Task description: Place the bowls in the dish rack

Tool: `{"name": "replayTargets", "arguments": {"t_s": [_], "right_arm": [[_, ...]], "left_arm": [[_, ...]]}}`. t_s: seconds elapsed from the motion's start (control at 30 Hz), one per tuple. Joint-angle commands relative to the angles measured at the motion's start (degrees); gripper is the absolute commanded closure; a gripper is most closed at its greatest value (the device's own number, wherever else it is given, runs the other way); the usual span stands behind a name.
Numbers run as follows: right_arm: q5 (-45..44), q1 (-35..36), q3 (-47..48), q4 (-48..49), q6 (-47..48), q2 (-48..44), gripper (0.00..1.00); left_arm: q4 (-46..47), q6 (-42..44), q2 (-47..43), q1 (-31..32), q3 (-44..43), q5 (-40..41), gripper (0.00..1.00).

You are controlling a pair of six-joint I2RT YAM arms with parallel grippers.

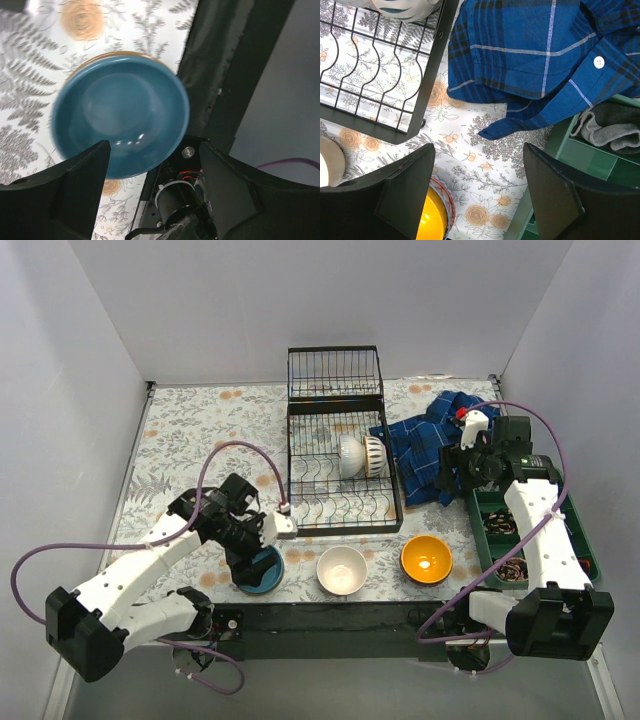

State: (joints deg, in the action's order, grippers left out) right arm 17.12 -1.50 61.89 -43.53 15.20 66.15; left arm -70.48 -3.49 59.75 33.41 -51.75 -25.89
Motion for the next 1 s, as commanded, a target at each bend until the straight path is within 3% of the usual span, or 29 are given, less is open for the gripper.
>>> {"name": "replayTargets", "arguments": {"t_s": [0.0, 0.43, 0.8, 0.97], "right_arm": [[1.5, -0.1, -1.2, 0.9, -0.3, -1.4, 0.20], [-0.5, -0.1, -3.1, 0.6, 0.1, -4.7, 0.20], [-0.7, -0.1, -4.5, 1.0, 0.2, -5.0, 0.20], [-0.3, -0.1, -4.0, 1.5, -0.1, -3.8, 0.20]], "left_arm": [[0.5, -1.3, -0.3, 6.4, 1.6, 0.8, 0.28], [10.5, -3.2, 5.6, 14.4, 4.8, 6.1, 0.27], [15.6, -6.8, 5.5, 14.8, 9.6, 10.3, 0.28], [17.6, -7.7, 4.4, 14.3, 11.0, 15.1, 0.35]]}}
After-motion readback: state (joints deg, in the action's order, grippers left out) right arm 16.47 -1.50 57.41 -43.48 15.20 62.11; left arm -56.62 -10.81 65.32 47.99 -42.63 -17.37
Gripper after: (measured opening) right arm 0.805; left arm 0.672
